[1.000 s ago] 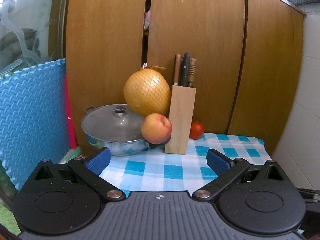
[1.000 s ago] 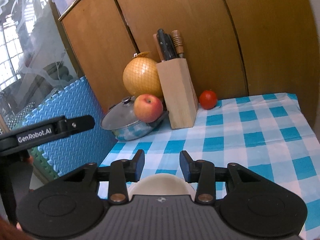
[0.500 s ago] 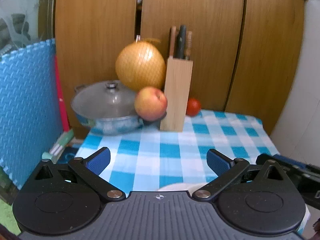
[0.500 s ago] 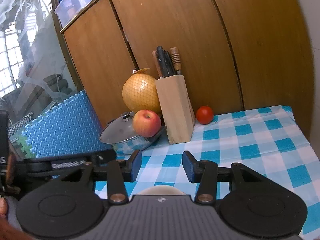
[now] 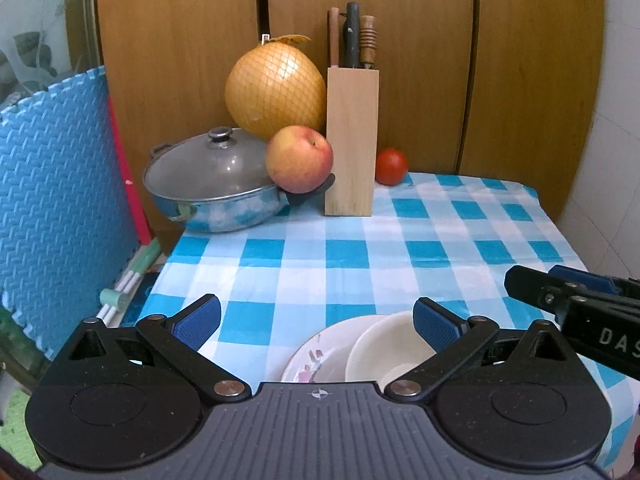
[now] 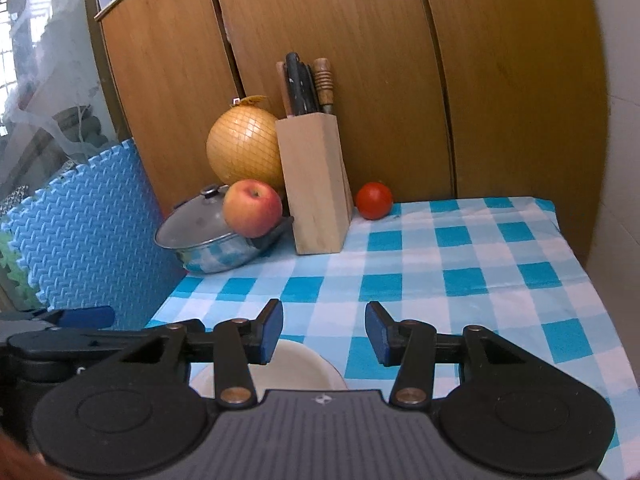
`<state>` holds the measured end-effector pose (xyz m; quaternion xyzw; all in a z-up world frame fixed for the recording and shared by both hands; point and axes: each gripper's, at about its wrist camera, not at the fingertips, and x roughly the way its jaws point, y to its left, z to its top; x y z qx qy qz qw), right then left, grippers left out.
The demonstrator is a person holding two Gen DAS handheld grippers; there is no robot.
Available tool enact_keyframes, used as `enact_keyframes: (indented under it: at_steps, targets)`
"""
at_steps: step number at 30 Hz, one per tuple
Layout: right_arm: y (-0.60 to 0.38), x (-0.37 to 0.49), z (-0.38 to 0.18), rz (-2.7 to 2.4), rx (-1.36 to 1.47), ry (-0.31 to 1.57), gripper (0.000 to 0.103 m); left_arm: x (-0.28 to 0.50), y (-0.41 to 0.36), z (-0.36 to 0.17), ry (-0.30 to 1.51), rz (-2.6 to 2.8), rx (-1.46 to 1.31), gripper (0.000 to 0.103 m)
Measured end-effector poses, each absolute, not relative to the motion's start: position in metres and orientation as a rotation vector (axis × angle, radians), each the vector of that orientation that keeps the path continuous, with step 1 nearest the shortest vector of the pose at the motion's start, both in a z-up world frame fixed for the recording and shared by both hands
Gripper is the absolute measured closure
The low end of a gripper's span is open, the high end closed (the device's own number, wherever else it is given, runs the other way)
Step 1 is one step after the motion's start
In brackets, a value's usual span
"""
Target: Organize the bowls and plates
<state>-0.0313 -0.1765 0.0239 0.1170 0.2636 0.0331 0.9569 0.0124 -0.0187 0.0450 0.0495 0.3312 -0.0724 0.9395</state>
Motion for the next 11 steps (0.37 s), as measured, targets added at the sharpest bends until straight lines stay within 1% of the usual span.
enact_keyframes:
  at_steps: [11]
  targets:
    - [-0.1757, -0.0307, 0.0228, 0.068, 0.230, 0.549, 0.059, 0.0114, -0.0205, 0.0450, 0.672, -0.121, 0.130, 0.000]
